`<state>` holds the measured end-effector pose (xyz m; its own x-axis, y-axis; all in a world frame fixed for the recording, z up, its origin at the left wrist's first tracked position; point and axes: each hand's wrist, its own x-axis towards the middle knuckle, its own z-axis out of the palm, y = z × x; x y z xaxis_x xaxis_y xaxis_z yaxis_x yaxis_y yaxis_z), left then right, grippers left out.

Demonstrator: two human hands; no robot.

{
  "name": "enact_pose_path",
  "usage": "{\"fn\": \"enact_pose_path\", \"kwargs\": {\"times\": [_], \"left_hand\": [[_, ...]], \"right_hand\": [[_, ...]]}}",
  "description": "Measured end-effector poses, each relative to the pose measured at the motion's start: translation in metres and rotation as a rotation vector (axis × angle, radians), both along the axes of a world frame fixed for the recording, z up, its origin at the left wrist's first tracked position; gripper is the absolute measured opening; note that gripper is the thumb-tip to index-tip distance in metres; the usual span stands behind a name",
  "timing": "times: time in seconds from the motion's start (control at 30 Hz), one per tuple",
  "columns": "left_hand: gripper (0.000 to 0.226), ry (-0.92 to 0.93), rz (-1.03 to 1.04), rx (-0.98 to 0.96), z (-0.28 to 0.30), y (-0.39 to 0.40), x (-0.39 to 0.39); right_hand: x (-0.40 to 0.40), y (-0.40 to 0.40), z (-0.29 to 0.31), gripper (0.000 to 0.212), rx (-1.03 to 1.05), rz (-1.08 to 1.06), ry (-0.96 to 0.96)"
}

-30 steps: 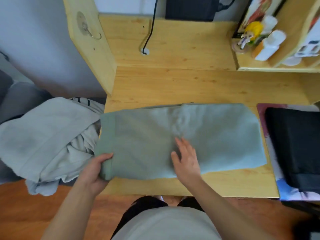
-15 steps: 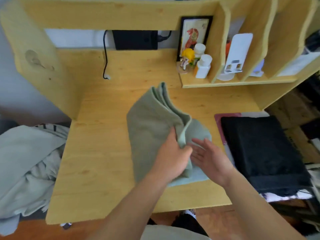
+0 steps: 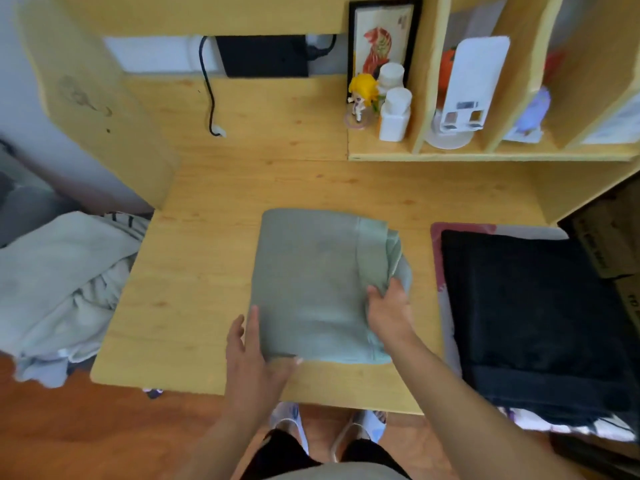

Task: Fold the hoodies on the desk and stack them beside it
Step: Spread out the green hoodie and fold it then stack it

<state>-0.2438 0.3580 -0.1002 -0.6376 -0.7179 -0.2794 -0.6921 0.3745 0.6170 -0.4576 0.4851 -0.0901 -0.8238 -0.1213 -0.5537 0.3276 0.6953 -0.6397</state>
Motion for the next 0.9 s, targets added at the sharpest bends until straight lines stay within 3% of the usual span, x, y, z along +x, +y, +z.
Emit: {"fn": "enact_pose_path", "kwargs": {"times": [0.07, 0.13, 0.33, 0.43, 0.5, 0.63, 0.7, 0.73, 0.8, 0.83, 0.9], "left_hand": [[0.110, -0.017, 0.002, 0.133, -0.007, -0.006, -0.004], [0.100, -0.027, -0.082, 0.078, -0.012, -0.012, -0.009], [0.086, -0.265, -0.339, -0.400, -0.009, -0.067, -0.016], [0.071, -0.144, -0.477, -0.667, 0.007, -0.094, -0.016], [0.059, -0.051, -0.476, -0.685, 0.019, -0.084, -0.038], [0.061, -0.229, -0.519, -0.577, -0.017, -0.022, -0.085], [0.062, -0.269, -0.562, -0.600, -0.045, -0.011, -0.086], [0.062, -0.260, -0.549, -0.613, -0.053, -0.011, -0.085], [0.062, -0.252, -0.547, -0.638, -0.053, -0.013, -0.086], [0.062, -0.254, -0.553, -0.636, -0.051, -0.013, -0.087], [0.061, -0.233, -0.549, -0.631, -0.050, -0.012, -0.087]], "right_hand": [[-0.004, 0.008, 0.000, 0.013, 0.049, 0.019, 0.086], [-0.006, 0.016, -0.007, 0.012, 0.151, 0.068, 0.090], [0.012, 0.020, -0.023, 0.016, 0.026, 0.053, -0.025], [0.041, 0.025, -0.029, 0.010, -0.055, -0.008, -0.074], [0.053, 0.026, -0.031, 0.010, -0.111, -0.062, -0.104], [0.067, 0.024, -0.023, 0.032, -0.117, -0.172, -0.210], [0.070, 0.023, -0.013, 0.051, 0.022, -0.288, -0.061], [0.068, 0.019, -0.005, 0.058, 0.094, -0.267, 0.148], [0.055, -0.003, 0.007, 0.060, 0.142, -0.028, 0.612], [0.043, -0.019, 0.007, 0.058, 0.139, 0.134, 0.732], [0.016, -0.045, -0.008, 0.058, 0.186, 0.402, 0.740]]}}
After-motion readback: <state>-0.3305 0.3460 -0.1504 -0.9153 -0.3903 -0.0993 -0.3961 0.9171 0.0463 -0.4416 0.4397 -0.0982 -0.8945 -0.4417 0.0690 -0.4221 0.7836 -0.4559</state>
